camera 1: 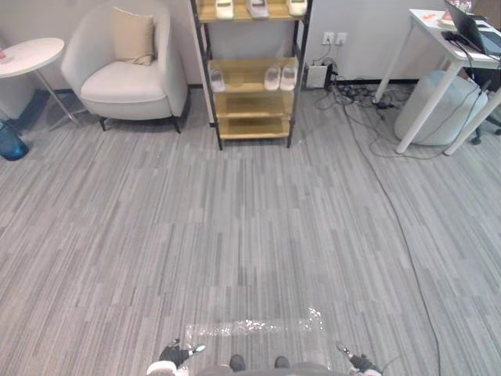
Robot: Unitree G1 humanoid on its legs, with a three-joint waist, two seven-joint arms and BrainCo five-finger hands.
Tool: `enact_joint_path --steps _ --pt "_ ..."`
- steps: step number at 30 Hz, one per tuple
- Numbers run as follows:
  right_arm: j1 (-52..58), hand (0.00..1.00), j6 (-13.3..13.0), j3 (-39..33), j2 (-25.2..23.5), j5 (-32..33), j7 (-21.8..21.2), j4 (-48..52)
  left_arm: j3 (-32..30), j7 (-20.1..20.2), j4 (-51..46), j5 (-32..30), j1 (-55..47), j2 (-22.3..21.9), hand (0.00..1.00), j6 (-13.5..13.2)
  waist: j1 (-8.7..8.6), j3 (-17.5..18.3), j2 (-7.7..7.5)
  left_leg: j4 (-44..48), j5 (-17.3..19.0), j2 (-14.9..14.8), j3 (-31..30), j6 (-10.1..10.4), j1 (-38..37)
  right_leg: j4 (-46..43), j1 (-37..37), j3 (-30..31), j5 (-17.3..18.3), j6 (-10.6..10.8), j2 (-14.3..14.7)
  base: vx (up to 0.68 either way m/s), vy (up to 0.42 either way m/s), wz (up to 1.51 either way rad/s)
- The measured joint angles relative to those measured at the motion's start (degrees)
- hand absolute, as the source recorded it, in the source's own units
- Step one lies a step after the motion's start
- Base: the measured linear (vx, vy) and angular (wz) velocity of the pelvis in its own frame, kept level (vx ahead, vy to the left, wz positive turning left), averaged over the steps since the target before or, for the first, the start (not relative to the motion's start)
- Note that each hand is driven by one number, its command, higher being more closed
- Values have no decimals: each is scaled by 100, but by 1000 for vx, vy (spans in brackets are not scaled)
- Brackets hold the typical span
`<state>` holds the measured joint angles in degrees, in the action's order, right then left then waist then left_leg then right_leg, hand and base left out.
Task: Organize the slippers on the shoe rack
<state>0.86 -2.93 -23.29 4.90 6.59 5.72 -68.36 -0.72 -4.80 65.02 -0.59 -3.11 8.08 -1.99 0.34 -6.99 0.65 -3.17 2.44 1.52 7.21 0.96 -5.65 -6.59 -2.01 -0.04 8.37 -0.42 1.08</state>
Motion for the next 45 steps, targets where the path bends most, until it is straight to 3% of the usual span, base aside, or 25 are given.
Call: enact_joint_path --steps 10,22,23,24,26,28,31,32,34,35,36,37,38,39,40,41,42,43,44,45 --pt "-3 0 -5 342 24 -209 -1 12 -58 -2 38 -47 -8 -3 0 6 5 1 -21 -117 -77 16 -103 -22 -45 0 -22 -137 16 24 -16 17 -1 5" --pt "-11 0 -18 560 -5 70 -21 16 -52 0 33 -42 5 30 0 15 8 -17 -107 -159 -125 12 -120 25 -126 -284 24 -172 158 5 -30 2 -4 2" --pt "-11 0 -50 560 -17 83 -24 19 -50 0 32 -42 38 54 0 15 9 -47 -145 -75 -68 24 -96 95 -49 -490 131 -159 257 -6 -52 -51 -39 -3" --pt "11 0 -65 570 -34 90 -21 21 -28 1 33 -41 119 119 0 19 13 -95 -236 527 299 28 -11 201 271 -862 338 -152 461 -57 -117 -64 -51 -3" --pt "33 0 -78 571 -6 91 -17 24 0 0 33 -42 145 138 0 19 23 -123 -243 1104 623 -26 72 273 545 -1059 441 -127 585 -103 -125 -58 -52 -7" --pt "178 0 -85 561 30 102 -13 44 -8 0 32 -43 170 130 0 19 28 -207 -222 2022 957 -228 377 497 834 -1294 452 -106 777 -201 -113 -9 -45 -5" --pt "428 0 -74 541 -4 289 -10 141 -118 -3 -12 -38 170 121 0 18 34 -271 -228 3308 964 -410 833 392 1352 -1536 391 -82 999 -242 -208 79 -20 -1" --pt "482 0 -53 535 -8 358 -5 156 -163 -7 -11 -31 165 88 0 19 22 -277 -174 3394 1106 -435 925 230 1491 -1588 376 -47 1067 -209 -264 136 46 -8" --pt "447 0 -48 535 3 379 -7 235 -173 -11 -12 -13 182 55 0 18 15 -307 -109 2940 1084 -383 981 198 1685 -1556 365 110 1184 -204 -319 156 119 -12" --pt "395 0 -46 536 8 470 -7 232 -172 -14 -13 -5 181 46 0 18 18 -305 -99 2498 977 -331 954 211 1734 -1496 338 149 1207 -167 -381 232 196 -31" --pt "287 0 -49 546 65 470 -7 229 -164 -28 -8 -6 167 0 0 18 45 -319 -13 1694 394 -273 894 289 1749 -1292 233 312 1247 -97 -405 213 184 -35" --pt "273 0 -49 551 100 469 -7 229 -161 -30 -5 -5 156 -13 0 18 57 -309 3 1648 265 -266 888 321 1738 -1259 226 365 1253 -88 -404 242 223 -54" --pt "250 0 -49 575 142 468 -6 229 -160 -35 14 -7 143 -27 0 19 119 -289 9 1640 176 -195 913 91 1712 -1124 179 528 1282 -39 -434 385 297 -49" --pt "136 0 -52 575 131 466 -9 215 -155 -33 54 -10 166 13 0 20 124 -240 -9 1853 539 -81 1012 -211 1780 -1060 183 685 1357 117 -568 340 251 -44" --pt "131 0 -51 572 129 466 -10 214 -156 -33 54 -10 174 20 0 20 124 -238 -31 1869 590 -58 1048 -229 1778 -1122 193 707 1363 172 -602 392 222 -32" --pt "135 0 -54 551 114 463 -15 218 -159 -44 53 -14 187 47 0 19 172 -213 -119 1899 725 71 1146 -240 1747 -1460 306 822 1435 363 -712 417 199 -23" --pt "155 0 -46 535 114 460 -15 198 -130 -78 80 -13 185 62 0 21 163 -194 -159 1888 886 196 1271 -387 1525 -2646 749 1002 1389 852 -764 417 199 -19" --pt "156 0 -46 535 114 460 -16 196 -119 -80 83 -13 184 63 0 22 155 -193 -152 1883 895 200 1267 -395 1495 -2754 804 994 1369 926 -768 439 201 -9" --pt "148 0 -45 537 93 460 -18 194 -18 -90 91 -16 181 79 0 29 118 -203 -140 1805 953 230 1259 -410 1254 -3585 1065 947 1215 1403 -777 456 141 1" --pt "125 0 -46 532 81 460 -19 206 100 -122 87 -7 198 100 0 40 33 -218 -121 1677 955 235 1154 -410 910 -4468 1360 687 1197 1368 -793 456 141 1"
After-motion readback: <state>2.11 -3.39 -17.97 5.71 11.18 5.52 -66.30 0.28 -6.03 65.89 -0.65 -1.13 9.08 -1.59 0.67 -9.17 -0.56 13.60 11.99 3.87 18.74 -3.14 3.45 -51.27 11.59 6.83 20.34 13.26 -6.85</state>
